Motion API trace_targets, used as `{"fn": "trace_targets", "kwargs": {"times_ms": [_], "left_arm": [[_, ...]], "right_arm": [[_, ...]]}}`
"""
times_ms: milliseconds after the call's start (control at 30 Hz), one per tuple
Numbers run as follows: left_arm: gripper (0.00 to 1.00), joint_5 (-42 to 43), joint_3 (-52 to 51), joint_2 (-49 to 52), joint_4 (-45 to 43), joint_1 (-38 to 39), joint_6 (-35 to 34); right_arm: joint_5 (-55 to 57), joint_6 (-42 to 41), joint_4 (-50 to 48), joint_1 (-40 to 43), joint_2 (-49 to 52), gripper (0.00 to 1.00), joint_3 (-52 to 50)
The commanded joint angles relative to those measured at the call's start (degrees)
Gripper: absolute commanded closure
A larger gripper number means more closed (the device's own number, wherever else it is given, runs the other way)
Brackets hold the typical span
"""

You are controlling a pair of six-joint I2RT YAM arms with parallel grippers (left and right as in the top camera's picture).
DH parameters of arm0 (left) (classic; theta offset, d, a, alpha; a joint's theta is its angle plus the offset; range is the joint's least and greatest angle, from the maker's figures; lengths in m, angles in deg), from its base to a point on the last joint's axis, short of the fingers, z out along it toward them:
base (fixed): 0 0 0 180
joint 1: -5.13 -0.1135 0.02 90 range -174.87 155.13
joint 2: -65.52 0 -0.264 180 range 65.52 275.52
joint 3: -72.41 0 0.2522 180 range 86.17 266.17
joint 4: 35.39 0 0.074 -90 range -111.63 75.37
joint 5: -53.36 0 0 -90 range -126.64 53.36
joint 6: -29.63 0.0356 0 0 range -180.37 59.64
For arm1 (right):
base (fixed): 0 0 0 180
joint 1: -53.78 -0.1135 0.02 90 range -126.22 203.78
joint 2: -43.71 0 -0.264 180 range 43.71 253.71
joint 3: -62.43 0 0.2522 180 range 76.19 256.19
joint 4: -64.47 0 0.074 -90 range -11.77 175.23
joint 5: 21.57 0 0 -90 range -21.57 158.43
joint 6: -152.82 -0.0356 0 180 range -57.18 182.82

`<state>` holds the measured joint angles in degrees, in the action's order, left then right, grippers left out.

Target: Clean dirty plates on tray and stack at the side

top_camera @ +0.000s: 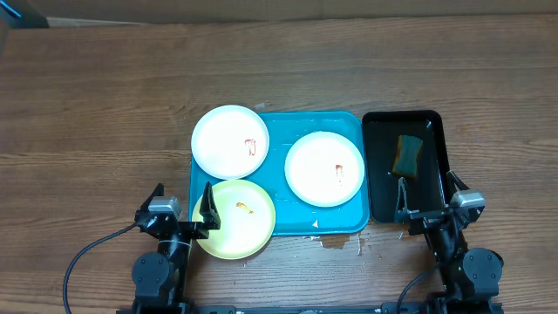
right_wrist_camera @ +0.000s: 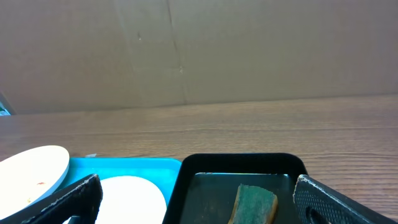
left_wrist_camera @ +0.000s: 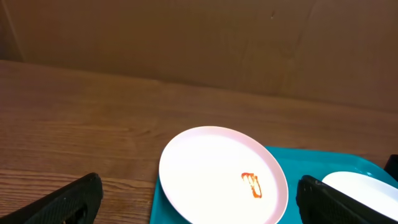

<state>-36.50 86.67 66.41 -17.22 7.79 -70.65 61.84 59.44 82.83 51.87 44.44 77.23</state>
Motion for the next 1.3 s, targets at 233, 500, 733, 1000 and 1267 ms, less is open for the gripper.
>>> {"fn": "trace_targets", "kwargs": {"times_ms": [233,500,733,1000,1267], "left_arm": [[0.00,-0.35,-0.22,-0.63,0.04,0.37,0.90],[0.00,-0.33,-0.22,-0.63,0.02,0.37,0.85],[0.00,5.84,-0.22,-0.63,-0.52,0.37,0.83],[0.00,7.96,-0.22,-0.63,-0.83,0.37,0.87],[0.00,16.24,5.90,-0.59,-0.96,0.37,-0.66]], "right_arm": [[0.50,0.22,-0.26,0.07,-0.57,0.00,-0.57],[0.50,0.22,-0.26,0.07,-0.57,0.00,-0.57],[0.46,0.22,-0.35,0.07,-0.57,0.00,-0.57],[0.02,0.15,-0.24,0.07,-0.55,0.00,-0.57],[-2.78,-14.49,0.04,0.07,-0.50,0.00,-0.13]]}}
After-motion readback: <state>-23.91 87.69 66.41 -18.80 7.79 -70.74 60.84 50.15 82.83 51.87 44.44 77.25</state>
